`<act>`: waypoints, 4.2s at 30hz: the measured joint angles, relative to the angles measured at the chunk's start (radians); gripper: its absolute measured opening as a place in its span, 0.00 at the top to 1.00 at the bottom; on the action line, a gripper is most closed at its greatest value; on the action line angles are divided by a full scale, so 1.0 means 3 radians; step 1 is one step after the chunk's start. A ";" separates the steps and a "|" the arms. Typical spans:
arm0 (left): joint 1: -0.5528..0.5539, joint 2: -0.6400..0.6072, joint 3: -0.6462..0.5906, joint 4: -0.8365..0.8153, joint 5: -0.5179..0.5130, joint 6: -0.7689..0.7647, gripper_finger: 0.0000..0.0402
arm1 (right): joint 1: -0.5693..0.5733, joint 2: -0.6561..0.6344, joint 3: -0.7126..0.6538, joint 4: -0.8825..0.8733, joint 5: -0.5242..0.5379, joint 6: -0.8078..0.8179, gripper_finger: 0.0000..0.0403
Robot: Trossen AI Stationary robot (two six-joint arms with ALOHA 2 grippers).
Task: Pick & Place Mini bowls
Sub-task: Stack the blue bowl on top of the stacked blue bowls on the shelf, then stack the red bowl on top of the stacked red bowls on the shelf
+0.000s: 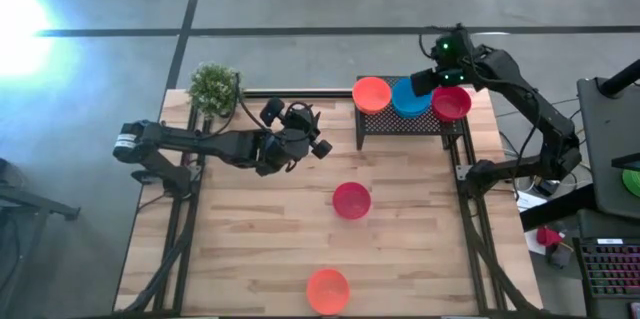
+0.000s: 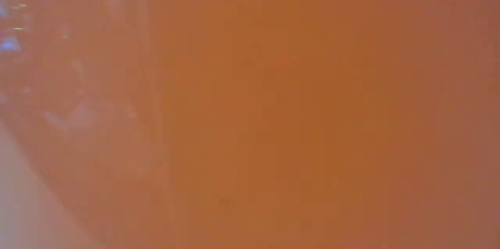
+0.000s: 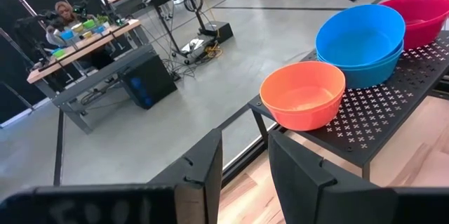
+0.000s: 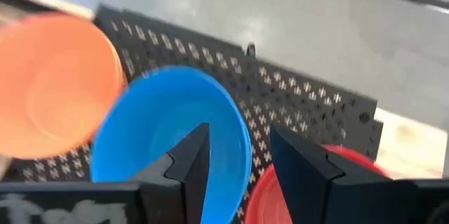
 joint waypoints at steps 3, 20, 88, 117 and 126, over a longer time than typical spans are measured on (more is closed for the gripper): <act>0.0010 0.0001 0.0000 -0.0005 0.0000 0.0046 0.72 | 0.0000 0.0006 -0.0104 -0.0029 0.0000 -0.0001 0.64; 0.0048 0.0001 -0.0001 -0.0016 0.0000 0.0087 0.72 | -0.0003 -0.0040 -0.0106 0.0001 0.0026 -0.0013 0.71; 0.0091 -0.0184 -0.0001 -0.0597 0.0729 0.0083 0.72 | 0.3073 -0.0725 -0.0591 0.0262 -0.0101 -0.0231 0.98; 0.0037 -0.0305 0.0000 -0.0966 0.0747 0.0064 0.72 | 0.3031 0.0878 -0.0510 0.0500 -0.0408 0.0359 0.70; 0.0025 -0.0305 0.0000 -0.0968 0.0748 0.0059 0.72 | 0.2995 0.1088 -0.0495 0.0513 -0.0410 0.0373 0.61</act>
